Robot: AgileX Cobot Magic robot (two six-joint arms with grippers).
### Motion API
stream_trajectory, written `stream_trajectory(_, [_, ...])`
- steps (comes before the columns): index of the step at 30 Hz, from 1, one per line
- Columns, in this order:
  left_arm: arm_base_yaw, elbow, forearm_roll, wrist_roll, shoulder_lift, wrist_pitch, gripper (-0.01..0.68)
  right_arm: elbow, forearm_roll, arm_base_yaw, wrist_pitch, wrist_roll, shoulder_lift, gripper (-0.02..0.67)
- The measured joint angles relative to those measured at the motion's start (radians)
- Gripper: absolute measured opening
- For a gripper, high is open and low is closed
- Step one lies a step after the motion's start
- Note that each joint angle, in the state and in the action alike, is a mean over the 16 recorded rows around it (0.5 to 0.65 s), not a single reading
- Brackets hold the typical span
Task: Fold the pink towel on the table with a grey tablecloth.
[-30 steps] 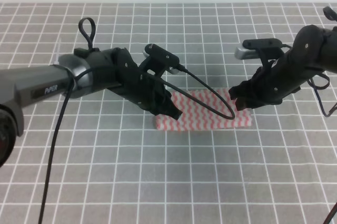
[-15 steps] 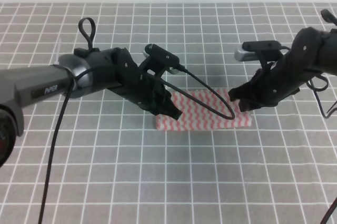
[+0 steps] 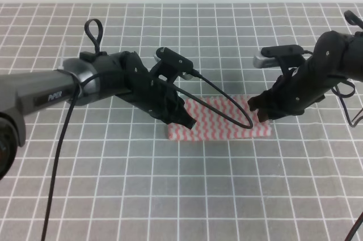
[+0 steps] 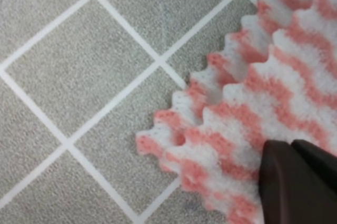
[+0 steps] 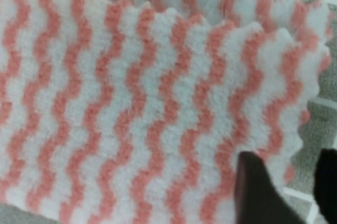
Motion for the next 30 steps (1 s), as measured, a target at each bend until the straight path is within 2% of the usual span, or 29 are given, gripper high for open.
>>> stream_trajectory(6, [0.0, 0.0, 0.0, 0.0, 0.0, -0.001, -0.002, -0.001, 0.009, 0.0, -0.001, 0.011, 0.01, 0.241])
stream_trajectory(11, [0.0, 0.0, 0.0, 0.0, 0.0, -0.001, -0.002, -0.002, 0.03, 0.0, -0.007, 0.016, 0.019, 0.245])
stream_trajectory(17, [0.0, 0.0, 0.0, 0.0, 0.0, 0.0, -0.002, -0.004, 0.056, 0.0, -0.015, 0.016, 0.029, 0.193])
stream_trajectory(30, [0.0, 0.0, 0.0, 0.0, 0.0, 0.004, -0.002, -0.003, 0.071, 0.0, -0.026, 0.002, 0.003, 0.024])
